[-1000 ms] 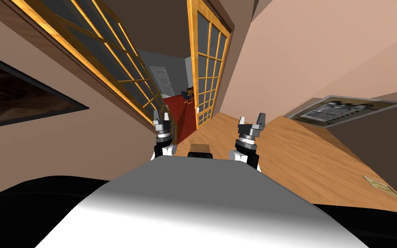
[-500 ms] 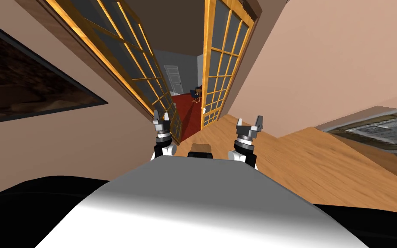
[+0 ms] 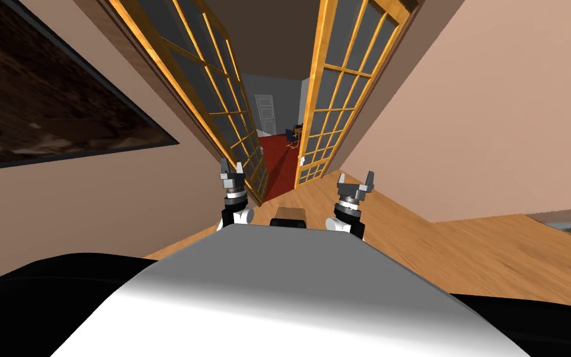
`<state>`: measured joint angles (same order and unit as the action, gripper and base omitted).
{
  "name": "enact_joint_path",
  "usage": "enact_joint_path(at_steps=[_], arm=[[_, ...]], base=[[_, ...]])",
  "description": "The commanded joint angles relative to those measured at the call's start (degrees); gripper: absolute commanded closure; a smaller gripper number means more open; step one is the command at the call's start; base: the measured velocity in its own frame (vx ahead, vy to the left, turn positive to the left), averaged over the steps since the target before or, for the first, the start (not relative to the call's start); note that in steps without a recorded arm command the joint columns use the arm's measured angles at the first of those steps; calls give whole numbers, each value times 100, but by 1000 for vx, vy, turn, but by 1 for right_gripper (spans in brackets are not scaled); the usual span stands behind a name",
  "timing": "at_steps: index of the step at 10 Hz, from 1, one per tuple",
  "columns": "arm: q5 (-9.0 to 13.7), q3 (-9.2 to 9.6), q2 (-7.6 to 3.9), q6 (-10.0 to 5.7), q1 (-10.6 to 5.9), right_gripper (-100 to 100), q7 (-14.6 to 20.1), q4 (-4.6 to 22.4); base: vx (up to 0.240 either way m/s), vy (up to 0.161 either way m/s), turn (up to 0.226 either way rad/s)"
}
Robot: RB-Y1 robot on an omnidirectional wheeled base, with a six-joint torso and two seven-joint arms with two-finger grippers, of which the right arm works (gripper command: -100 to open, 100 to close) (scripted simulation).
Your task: Push the door open
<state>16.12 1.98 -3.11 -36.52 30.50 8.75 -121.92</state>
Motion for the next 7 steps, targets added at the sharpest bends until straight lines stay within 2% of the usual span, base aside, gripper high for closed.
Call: enact_joint_path(at_steps=[1,2,7], arm=[[216,59,-56,-167,4,-100,167,188],[368,103,-87,-273,0,-100,275,320],[934,264,-189,-663,-16,-100,674,812]], base=[[101,-88,372],[116,-103,391],[83,-110,294]])
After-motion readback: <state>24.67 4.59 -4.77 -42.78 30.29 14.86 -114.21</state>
